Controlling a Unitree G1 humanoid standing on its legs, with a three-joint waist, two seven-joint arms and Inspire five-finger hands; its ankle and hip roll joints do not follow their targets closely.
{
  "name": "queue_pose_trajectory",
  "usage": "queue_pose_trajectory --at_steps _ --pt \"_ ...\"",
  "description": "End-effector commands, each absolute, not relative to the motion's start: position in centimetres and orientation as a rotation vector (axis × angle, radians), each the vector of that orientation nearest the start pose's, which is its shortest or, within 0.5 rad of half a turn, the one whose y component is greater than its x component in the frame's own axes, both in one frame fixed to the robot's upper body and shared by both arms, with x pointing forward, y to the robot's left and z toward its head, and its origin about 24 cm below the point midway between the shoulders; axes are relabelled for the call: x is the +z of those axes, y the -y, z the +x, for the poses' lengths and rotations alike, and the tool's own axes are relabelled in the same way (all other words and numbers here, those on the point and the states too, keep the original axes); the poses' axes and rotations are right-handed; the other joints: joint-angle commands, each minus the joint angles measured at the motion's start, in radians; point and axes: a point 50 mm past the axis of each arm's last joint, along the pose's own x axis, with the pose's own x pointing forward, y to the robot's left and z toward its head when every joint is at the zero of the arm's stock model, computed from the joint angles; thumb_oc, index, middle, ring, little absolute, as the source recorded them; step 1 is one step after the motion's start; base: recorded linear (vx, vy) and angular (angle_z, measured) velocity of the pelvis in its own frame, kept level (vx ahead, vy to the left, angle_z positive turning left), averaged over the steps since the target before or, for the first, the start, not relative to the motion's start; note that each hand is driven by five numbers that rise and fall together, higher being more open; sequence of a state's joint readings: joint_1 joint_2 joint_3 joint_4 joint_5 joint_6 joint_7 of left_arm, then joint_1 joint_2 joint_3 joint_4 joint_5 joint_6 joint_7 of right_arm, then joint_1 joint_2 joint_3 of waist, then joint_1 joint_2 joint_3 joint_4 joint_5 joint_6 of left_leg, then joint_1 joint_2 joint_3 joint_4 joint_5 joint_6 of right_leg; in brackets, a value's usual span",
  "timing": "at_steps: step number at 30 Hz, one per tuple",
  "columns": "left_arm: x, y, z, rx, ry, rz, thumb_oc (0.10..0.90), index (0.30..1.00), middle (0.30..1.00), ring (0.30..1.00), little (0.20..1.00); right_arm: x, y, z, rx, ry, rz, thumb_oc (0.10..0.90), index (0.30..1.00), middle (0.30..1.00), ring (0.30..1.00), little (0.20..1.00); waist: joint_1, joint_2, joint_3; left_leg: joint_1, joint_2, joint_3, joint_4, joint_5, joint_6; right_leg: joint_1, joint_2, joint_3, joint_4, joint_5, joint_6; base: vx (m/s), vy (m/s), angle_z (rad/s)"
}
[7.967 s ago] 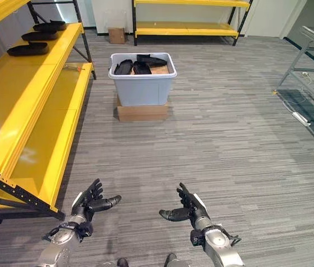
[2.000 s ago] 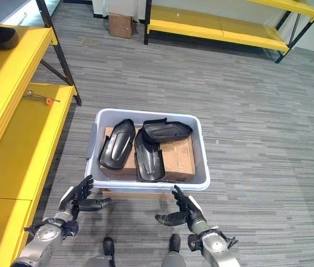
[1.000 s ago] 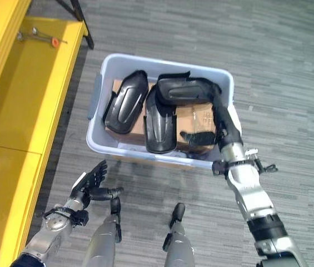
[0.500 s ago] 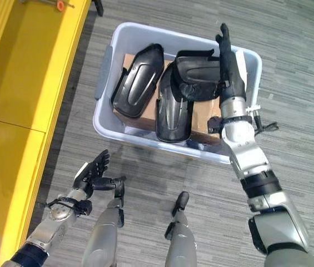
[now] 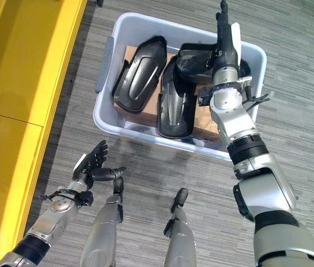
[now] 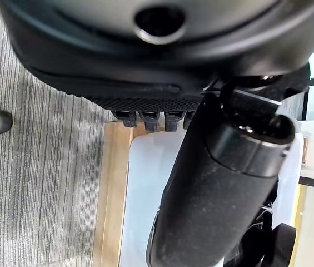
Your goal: Move parts from the plastic box to the shelf.
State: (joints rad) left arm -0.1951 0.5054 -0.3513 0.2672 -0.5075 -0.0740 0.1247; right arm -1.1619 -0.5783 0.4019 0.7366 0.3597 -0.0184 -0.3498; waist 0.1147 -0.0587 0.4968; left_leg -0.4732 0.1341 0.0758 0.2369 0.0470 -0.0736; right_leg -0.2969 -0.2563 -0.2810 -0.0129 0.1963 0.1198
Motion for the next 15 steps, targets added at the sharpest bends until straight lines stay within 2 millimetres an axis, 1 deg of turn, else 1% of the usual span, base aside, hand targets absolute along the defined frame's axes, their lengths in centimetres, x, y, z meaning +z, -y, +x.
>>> queue_pose_trajectory --at_steps 1,3,8,9,12,15 --pt "5.0 -18.4 27.6 -0.148 -0.012 0.034 0.900 1.000 1.000 1.000 1.000 33.9 19.2 39.3 -0.288 0.625 -0.325 0.900 1.000 1.000 1.000 1.000 0.015 -0.007 -0.066 0.049 0.019 -0.004 -0.079 0.041 -0.002 0.056 -0.066 0.037 0.128 -0.069 0.057 0.00 0.000 0.00" --pt "5.0 -18.2 27.7 -0.151 -0.011 0.031 0.900 1.000 1.000 1.000 1.000 33.7 19.4 39.8 -0.306 0.583 -0.337 0.900 1.000 1.000 1.000 1.000 0.016 -0.004 -0.063 0.042 0.018 -0.004 -0.081 0.043 -0.002 0.049 -0.065 0.037 0.127 -0.067 0.056 0.00 0.000 0.00" --pt "5.2 -18.0 28.0 -0.151 -0.003 0.030 0.900 1.000 1.000 1.000 1.000 33.3 19.9 40.5 -0.338 0.521 -0.335 0.900 1.000 1.000 1.000 1.000 0.019 0.000 -0.055 0.032 0.017 -0.007 -0.080 0.045 0.000 0.041 -0.063 0.037 0.125 -0.062 0.056 0.00 0.000 0.00" --pt "5.4 -17.8 28.1 -0.154 0.005 0.028 0.900 1.000 1.000 1.000 1.000 33.0 20.4 40.9 -0.362 0.482 -0.323 0.900 1.000 1.000 1.000 1.000 0.022 0.003 -0.052 0.025 0.017 -0.008 -0.078 0.045 0.000 0.038 -0.062 0.036 0.123 -0.062 0.055 0.00 0.000 0.00" --pt "5.6 -17.6 28.2 -0.161 0.010 0.030 0.900 1.000 1.000 1.000 1.000 32.9 21.3 41.1 -0.406 0.442 -0.326 0.900 1.000 1.000 1.000 1.000 0.027 0.007 -0.047 0.017 0.015 -0.009 -0.079 0.046 0.001 0.032 -0.061 0.033 0.120 -0.059 0.056 0.01 0.000 -0.03" --pt "5.7 -17.5 28.4 -0.162 0.018 0.029 0.900 1.000 1.000 1.000 1.000 33.0 21.8 41.1 -0.427 0.429 -0.318 0.900 1.000 1.000 1.000 1.000 0.029 0.011 -0.042 0.010 0.014 -0.009 -0.080 0.047 0.000 0.028 -0.061 0.030 0.119 -0.056 0.057 0.00 0.000 0.00"
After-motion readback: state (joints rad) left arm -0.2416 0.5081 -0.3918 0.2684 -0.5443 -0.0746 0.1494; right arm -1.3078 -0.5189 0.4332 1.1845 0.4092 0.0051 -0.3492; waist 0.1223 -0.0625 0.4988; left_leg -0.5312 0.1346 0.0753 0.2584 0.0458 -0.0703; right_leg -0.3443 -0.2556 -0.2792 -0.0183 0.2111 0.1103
